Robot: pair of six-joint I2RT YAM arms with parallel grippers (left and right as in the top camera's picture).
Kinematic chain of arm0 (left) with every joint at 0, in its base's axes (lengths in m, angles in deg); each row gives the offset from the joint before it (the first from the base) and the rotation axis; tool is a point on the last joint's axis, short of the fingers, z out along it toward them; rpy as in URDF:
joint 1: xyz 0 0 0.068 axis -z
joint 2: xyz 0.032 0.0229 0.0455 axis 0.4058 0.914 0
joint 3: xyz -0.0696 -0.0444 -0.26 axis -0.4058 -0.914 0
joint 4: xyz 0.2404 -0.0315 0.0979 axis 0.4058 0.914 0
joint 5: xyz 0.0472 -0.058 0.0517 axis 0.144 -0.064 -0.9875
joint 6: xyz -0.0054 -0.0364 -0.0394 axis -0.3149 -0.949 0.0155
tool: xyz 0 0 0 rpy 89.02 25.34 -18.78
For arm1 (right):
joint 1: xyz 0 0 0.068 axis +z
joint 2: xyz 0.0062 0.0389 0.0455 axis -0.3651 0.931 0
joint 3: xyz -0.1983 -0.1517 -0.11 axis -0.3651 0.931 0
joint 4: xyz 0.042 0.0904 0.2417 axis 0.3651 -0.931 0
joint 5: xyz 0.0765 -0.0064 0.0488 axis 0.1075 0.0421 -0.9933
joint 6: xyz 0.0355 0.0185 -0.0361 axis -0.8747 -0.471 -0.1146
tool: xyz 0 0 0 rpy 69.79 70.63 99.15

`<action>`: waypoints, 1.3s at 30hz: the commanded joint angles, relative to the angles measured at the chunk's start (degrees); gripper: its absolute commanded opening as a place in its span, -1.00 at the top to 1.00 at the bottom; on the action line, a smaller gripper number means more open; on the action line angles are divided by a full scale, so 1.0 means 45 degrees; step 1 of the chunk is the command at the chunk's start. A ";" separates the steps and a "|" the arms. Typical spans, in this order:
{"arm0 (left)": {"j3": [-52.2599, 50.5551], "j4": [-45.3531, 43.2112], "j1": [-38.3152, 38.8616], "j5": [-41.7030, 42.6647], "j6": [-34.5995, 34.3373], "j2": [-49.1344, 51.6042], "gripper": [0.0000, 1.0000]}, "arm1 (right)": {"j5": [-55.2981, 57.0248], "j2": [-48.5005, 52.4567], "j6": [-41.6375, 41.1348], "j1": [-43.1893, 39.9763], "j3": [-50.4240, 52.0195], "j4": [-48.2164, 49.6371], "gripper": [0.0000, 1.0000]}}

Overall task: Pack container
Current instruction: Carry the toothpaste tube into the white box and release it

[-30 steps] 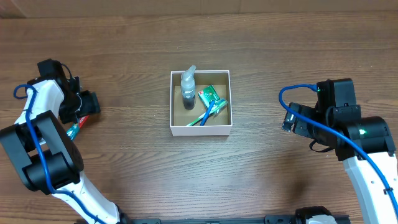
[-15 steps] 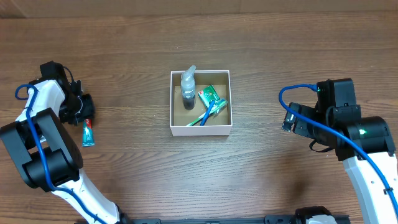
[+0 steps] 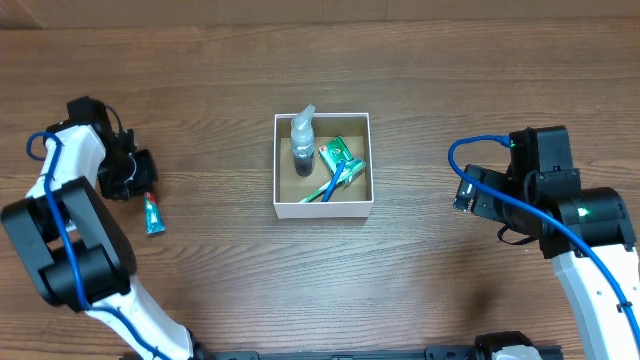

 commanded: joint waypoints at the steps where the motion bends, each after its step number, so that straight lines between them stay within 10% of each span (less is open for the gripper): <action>1: 0.0816 0.0087 0.1787 0.1311 -0.0083 -0.3648 0.92 | -0.0010 -0.0029 0.0092 -0.0039 -0.0044 0.0068 -1.00; 7: 0.0816 -0.0588 0.8510 -0.0243 0.0942 -0.7553 0.89 | -0.0019 -0.0029 0.0087 -0.0039 -0.0044 0.0058 -1.00; 12: 0.0811 -0.1982 1.2405 -0.1341 0.1350 -0.6042 0.88 | -0.0024 -0.0029 0.0087 -0.0039 -0.0044 -0.0034 -1.00; 20: 0.0811 -0.2331 1.2473 -0.0413 0.1598 -0.2254 0.82 | -0.0024 -0.0029 0.0087 -0.0039 -0.0044 -0.0034 -1.00; 24: 0.0855 -0.2205 1.2488 -0.0733 0.1826 -0.2385 -0.01 | -0.0019 -0.0029 0.0087 -0.0039 -0.0044 -0.0029 -1.00; 32: 0.1744 -0.0219 1.1924 -0.3672 -0.0525 -0.6392 -0.54 | -0.0019 0.0146 0.0092 -0.0024 -0.0044 0.1224 -1.00; 39: 0.1739 0.0733 0.6946 -0.3201 -0.1909 -0.7679 -1.00 | -0.1103 0.2531 0.1666 -0.0015 -0.0044 0.6708 -1.00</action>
